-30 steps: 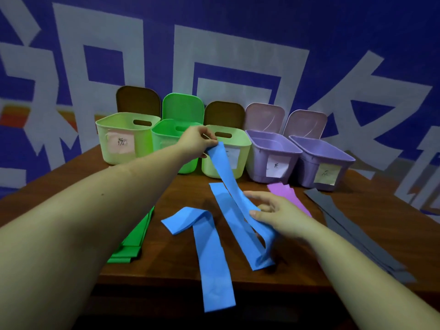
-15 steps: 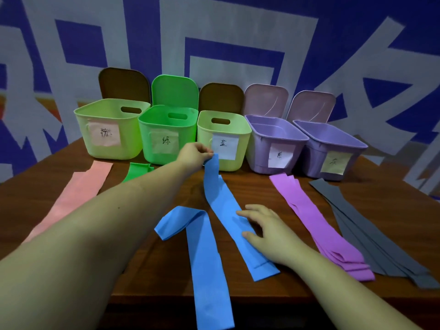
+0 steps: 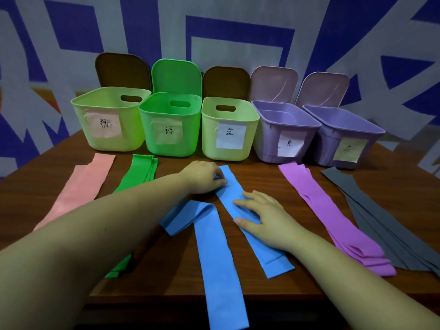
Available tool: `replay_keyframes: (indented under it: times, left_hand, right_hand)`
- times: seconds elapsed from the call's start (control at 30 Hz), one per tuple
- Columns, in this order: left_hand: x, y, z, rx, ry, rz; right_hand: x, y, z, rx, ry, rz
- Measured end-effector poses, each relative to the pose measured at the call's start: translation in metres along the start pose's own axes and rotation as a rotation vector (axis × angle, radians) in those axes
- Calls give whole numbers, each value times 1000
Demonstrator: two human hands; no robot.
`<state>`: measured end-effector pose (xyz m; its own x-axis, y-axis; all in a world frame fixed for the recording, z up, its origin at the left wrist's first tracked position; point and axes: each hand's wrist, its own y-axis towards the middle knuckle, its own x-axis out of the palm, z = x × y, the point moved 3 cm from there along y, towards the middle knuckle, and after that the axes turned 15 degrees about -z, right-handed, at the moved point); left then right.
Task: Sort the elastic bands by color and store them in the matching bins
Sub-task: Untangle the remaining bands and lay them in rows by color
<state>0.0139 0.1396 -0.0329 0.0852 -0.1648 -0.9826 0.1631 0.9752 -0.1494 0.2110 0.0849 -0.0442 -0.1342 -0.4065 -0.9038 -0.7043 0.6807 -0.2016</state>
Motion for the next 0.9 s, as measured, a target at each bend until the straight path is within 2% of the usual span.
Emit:
replay_keyframes:
  times: [0.07, 0.2, 0.3, 0.4, 0.73, 0.8, 0.9]
  left_hand:
    - [-4, -9, 1, 23, -36, -14]
    - [-24, -54, -1, 112, -298, 105]
    - [-21, -91, -8, 178, -268, -12]
    - [-10, -114, -22, 171, -191, -129]
    - [4, -149, -39, 179, -205, -321]
    - [6, -150, -43, 177, -244, -301]
    - [7, -149, -48, 157, -278, -161]
  right_hand:
    - [-2, 2, -6, -16, 10, 23]
    - [0, 2, -23, -84, 10, 60]
    - [4, 5, -36, -119, -13, 44]
    - [6, 16, -48, -131, -6, 30]
    - [16, 43, -67, -115, 97, 0]
    - [12, 40, -68, -107, 133, 23]
    - [9, 36, -69, -102, 163, 34]
